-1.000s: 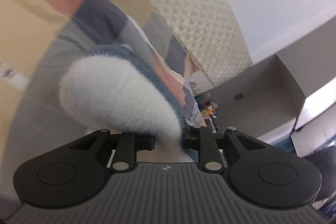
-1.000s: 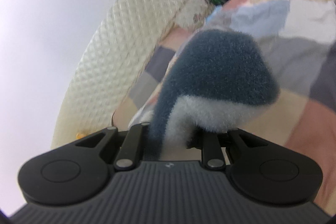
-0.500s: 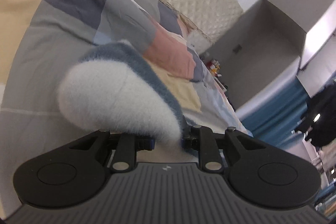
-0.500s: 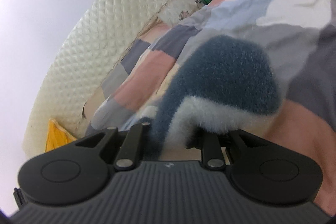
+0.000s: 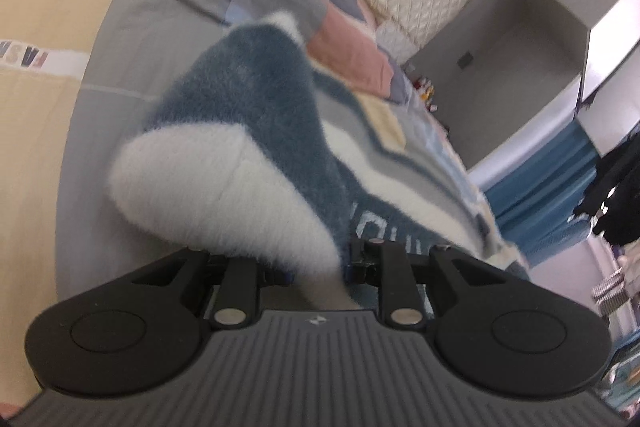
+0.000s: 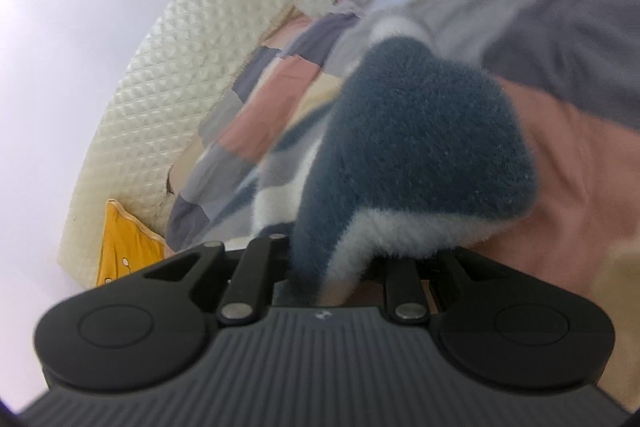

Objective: Fold large clothes
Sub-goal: 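Grasp the sweater edge with both grippers and fold it over, then open both grippers and release the folded sweater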

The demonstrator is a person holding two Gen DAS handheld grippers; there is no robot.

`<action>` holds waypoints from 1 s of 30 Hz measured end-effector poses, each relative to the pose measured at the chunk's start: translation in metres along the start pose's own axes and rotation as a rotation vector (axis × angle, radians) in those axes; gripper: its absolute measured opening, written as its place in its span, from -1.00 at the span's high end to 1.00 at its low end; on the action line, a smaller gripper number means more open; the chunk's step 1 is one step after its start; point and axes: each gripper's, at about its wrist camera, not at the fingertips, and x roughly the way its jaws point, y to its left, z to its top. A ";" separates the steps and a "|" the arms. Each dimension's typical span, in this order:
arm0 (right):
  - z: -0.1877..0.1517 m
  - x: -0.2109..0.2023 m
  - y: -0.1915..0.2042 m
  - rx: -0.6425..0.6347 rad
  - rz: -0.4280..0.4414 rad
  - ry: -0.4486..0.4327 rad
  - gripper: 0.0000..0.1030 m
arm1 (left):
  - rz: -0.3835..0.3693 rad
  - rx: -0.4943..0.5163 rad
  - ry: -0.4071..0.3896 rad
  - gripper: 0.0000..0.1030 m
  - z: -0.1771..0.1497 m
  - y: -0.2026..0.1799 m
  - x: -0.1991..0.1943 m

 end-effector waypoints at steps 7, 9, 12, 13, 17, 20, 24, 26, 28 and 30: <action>-0.013 0.004 -0.021 0.065 0.015 0.009 0.55 | 0.022 -0.043 0.033 0.43 -0.013 0.009 0.000; -0.011 0.004 -0.019 0.076 0.008 0.018 0.49 | 0.039 -0.032 0.039 0.42 -0.013 0.004 -0.001; -0.007 0.003 -0.011 0.091 -0.025 0.049 0.36 | 0.067 -0.020 0.088 -0.03 -0.004 -0.005 0.003; -0.006 0.003 -0.006 0.090 -0.042 0.064 0.30 | 0.089 -0.010 0.114 -0.13 -0.003 -0.009 0.002; -0.010 -0.009 0.014 0.048 -0.123 0.075 -0.53 | 0.180 0.079 0.136 -0.41 0.000 -0.031 -0.011; -0.013 -0.024 0.030 0.035 -0.107 0.075 -0.54 | 0.234 0.119 0.160 -0.45 0.006 -0.048 -0.023; -0.011 -0.057 0.051 -0.002 -0.127 0.040 -0.54 | 0.282 0.211 0.119 -0.55 0.011 -0.084 -0.053; -0.007 -0.076 0.062 -0.026 -0.116 0.015 -0.54 | 0.297 0.243 0.094 -0.56 0.009 -0.103 -0.071; -0.003 -0.094 0.079 -0.064 -0.114 -0.001 -0.54 | 0.305 0.267 0.076 -0.57 0.006 -0.123 -0.091; 0.000 -0.115 0.098 -0.114 -0.103 -0.018 -0.54 | 0.329 0.298 0.044 -0.60 0.003 -0.143 -0.112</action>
